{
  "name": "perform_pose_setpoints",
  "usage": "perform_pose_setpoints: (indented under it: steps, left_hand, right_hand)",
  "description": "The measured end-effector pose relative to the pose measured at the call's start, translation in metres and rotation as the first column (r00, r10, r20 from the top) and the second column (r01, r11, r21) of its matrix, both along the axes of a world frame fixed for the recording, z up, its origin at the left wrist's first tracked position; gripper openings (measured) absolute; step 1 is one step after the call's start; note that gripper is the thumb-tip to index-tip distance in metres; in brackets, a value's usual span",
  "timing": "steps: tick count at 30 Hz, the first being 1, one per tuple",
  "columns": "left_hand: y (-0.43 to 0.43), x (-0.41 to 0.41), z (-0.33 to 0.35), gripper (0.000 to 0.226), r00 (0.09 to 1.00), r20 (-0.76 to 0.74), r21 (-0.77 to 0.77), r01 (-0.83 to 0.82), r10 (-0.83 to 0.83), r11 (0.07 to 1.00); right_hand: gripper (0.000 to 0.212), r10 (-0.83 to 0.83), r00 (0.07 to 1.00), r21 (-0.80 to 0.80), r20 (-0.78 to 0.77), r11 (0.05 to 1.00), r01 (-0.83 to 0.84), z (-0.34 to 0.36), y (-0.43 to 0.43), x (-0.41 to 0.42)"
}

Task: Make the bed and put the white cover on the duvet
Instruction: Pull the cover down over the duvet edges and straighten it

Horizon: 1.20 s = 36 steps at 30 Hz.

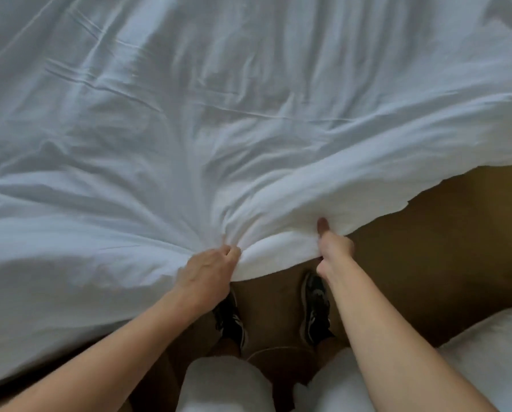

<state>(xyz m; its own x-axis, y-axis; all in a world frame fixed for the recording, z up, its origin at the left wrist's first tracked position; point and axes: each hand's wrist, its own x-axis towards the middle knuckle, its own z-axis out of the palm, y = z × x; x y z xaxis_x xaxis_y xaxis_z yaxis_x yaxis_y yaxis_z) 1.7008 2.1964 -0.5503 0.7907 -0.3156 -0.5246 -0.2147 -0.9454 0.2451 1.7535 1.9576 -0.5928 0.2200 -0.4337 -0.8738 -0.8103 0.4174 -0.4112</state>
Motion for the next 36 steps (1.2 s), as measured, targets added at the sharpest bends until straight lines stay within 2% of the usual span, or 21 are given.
perform_pose_setpoints:
  steps: [2, 5, 7, 9, 11, 12, 14, 16, 18, 19, 20, 21, 23, 25, 26, 27, 29, 30, 32, 34, 36]
  left_hand:
    - [-0.003, -0.014, -0.003, 0.041, 0.998, -0.054, 0.018, -0.017, 0.018, 1.000]
    - [-0.008, 0.000, -0.014, 0.039, 0.990, -0.131, 0.024, -0.048, 0.051, 0.999]
    - [-0.027, 0.012, -0.013, 0.059, 0.987, -0.163, 0.017, -0.011, 0.014, 1.000]
    - [-0.068, 0.031, -0.007, 0.080, 1.000, -0.013, -0.009, 0.025, -0.025, 1.000]
    - [-0.128, 0.057, -0.005, 0.094, 0.984, 0.175, -0.045, 0.038, -0.029, 0.998]
    - [-0.156, 0.069, -0.011, 0.098, 0.981, 0.193, -0.042, 0.033, -0.025, 0.999]
    - [-0.199, 0.082, -0.028, 0.103, 0.996, 0.087, 0.075, 0.017, -0.023, 0.997]
    - [-0.220, 0.081, -0.045, 0.087, 1.000, -0.004, 0.151, 0.014, -0.014, 0.988]
    - [-0.225, 0.081, -0.054, 0.045, 0.997, -0.074, 0.066, -0.023, 0.028, 0.998]
    - [-0.227, 0.081, -0.057, 0.034, 0.992, -0.122, 0.021, -0.016, 0.018, 1.000]
    - [-0.230, 0.079, -0.059, 0.032, 0.989, -0.143, 0.007, 0.037, -0.035, 0.999]
    - [-0.236, 0.080, -0.059, 0.029, 0.990, -0.119, 0.009, 0.082, -0.081, 0.997]
    - [-0.257, 0.095, -0.053, 0.022, 0.993, 0.108, -0.112, 0.061, -0.049, 0.992]
    - [-0.290, 0.135, -0.046, 0.020, 0.923, 0.381, -0.216, 0.025, 0.061, 0.976]
    - [-0.309, 0.161, -0.042, 0.034, 0.900, 0.427, -0.216, 0.011, 0.085, 0.976]
    - [-0.327, 0.186, -0.039, 0.052, 0.917, 0.392, -0.160, -0.005, 0.069, 0.987]
    - [-0.360, 0.218, -0.039, 0.082, 0.991, 0.129, 0.025, -0.026, 0.023, 0.999]
    - [-0.373, 0.224, -0.045, 0.092, 1.000, -0.017, 0.094, -0.005, 0.007, 0.996]
    - [-0.391, 0.224, -0.055, 0.102, 0.982, -0.183, 0.159, 0.072, -0.042, 0.985]
    - [-0.406, 0.227, -0.055, 0.100, 0.970, -0.221, 0.113, 0.126, -0.099, 0.985]
    - [-0.428, 0.244, -0.049, 0.092, 0.982, -0.111, -0.022, 0.152, -0.153, 0.988]
  right_hand:
    - [0.049, -0.038, 0.998, 0.122, 0.046, 0.992, 0.032, -0.002, -0.008, -0.014]
    - [0.057, -0.265, 0.936, 0.427, 0.232, 0.892, 0.147, -0.002, -0.035, 0.009]
    - [0.066, -0.324, 0.900, 0.491, 0.291, 0.858, 0.150, -0.003, -0.056, 0.037]
    - [0.066, -0.242, 0.914, 0.390, 0.324, 0.915, 0.104, -0.015, -0.065, 0.046]
    - [0.052, -0.121, 0.954, 0.157, 0.274, 0.984, 0.080, -0.023, -0.072, 0.031]
    - [0.046, -0.068, 0.967, 0.089, 0.245, 0.995, 0.047, -0.025, -0.076, 0.018]
    - [0.041, 0.061, 0.972, 0.025, 0.226, 0.997, -0.069, -0.034, -0.093, -0.005]
    - [0.039, 0.098, 0.953, 0.081, 0.286, 0.989, -0.126, -0.034, -0.118, -0.007]
    - [0.043, -0.177, 0.918, 0.327, 0.356, 0.943, 0.055, -0.035, -0.152, 0.015]
    - [0.053, -0.317, 0.883, 0.441, 0.348, 0.886, 0.144, -0.035, -0.170, 0.032]
    - [0.065, -0.384, 0.861, 0.508, 0.333, 0.843, 0.179, -0.036, -0.186, 0.050]
    - [0.076, -0.395, 0.858, 0.533, 0.329, 0.828, 0.177, -0.036, -0.200, 0.065]
    - [0.084, -0.358, 0.878, 0.503, 0.319, 0.849, 0.163, -0.041, -0.214, 0.084]
    - [0.071, -0.337, 0.895, 0.435, 0.294, 0.880, 0.188, -0.051, -0.218, 0.084]
    - [0.064, -0.320, 0.902, 0.403, 0.288, 0.895, 0.189, -0.053, -0.220, 0.078]
    - [0.062, -0.287, 0.915, 0.398, 0.284, 0.903, 0.159, -0.055, -0.224, 0.073]
    - [0.074, -0.221, 0.937, 0.443, 0.272, 0.893, 0.082, -0.058, -0.241, 0.069]
    - [0.084, -0.196, 0.943, 0.474, 0.271, 0.879, 0.047, -0.055, -0.256, 0.071]
    - [0.097, -0.232, 0.924, 0.526, 0.303, 0.850, 0.040, -0.050, -0.296, 0.087]
    - [0.094, -0.345, 0.867, 0.575, 0.361, 0.814, 0.084, -0.047, -0.341, 0.115]
    - [0.087, -0.456, 0.781, 0.591, 0.427, 0.794, 0.140, -0.043, -0.389, 0.148]
